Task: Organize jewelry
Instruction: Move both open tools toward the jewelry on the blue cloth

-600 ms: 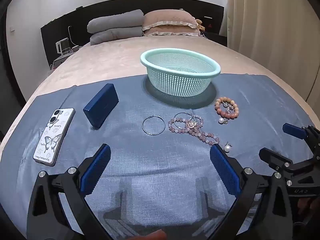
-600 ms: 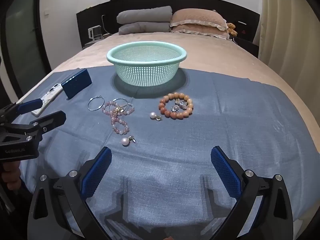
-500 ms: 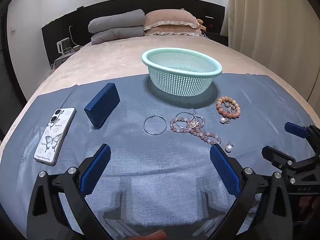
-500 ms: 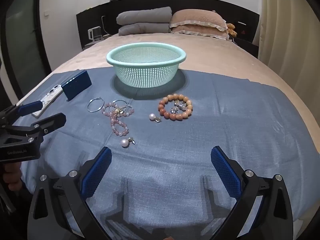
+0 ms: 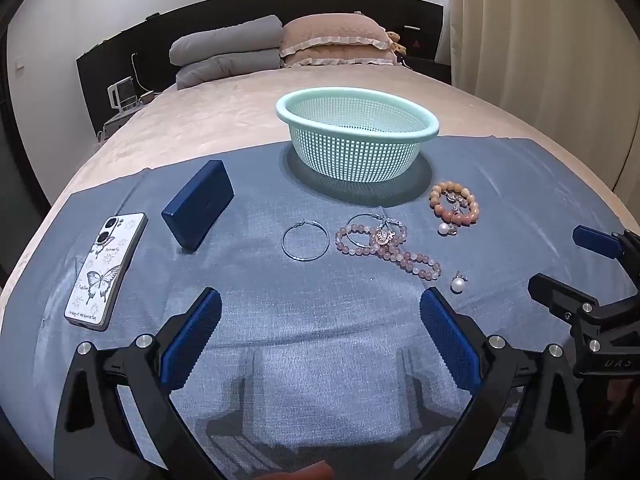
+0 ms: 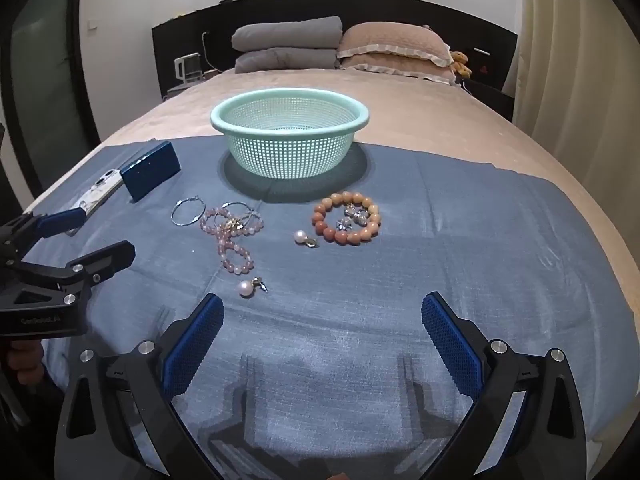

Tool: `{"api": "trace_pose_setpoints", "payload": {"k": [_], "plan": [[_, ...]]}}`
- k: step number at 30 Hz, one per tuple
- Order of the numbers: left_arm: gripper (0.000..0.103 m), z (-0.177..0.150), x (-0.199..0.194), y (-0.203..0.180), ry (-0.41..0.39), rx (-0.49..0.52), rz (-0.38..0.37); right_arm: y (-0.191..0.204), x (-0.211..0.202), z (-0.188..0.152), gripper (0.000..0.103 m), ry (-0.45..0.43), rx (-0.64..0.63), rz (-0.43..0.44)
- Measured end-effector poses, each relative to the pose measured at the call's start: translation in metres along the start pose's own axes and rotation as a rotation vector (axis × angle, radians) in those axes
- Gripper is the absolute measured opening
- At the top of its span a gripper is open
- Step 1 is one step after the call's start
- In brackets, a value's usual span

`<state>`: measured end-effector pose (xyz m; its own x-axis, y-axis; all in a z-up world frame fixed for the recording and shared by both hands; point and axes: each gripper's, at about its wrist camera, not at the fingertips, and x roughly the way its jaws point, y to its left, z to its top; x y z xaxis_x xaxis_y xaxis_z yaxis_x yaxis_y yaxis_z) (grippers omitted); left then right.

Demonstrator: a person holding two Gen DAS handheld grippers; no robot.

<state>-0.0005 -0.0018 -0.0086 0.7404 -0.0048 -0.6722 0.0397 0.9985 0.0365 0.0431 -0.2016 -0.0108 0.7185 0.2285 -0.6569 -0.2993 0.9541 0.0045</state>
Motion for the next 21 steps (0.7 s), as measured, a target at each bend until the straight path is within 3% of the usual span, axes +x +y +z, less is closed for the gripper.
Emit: {"api": "trace_pose_setpoints", "payload": {"k": [21], "plan": [[0.097,-0.0042,0.009,0.0038,0.037,-0.024,-0.006,-0.0018,0.0005,-0.0014,0.095,-0.006,0.004,-0.009]]}}
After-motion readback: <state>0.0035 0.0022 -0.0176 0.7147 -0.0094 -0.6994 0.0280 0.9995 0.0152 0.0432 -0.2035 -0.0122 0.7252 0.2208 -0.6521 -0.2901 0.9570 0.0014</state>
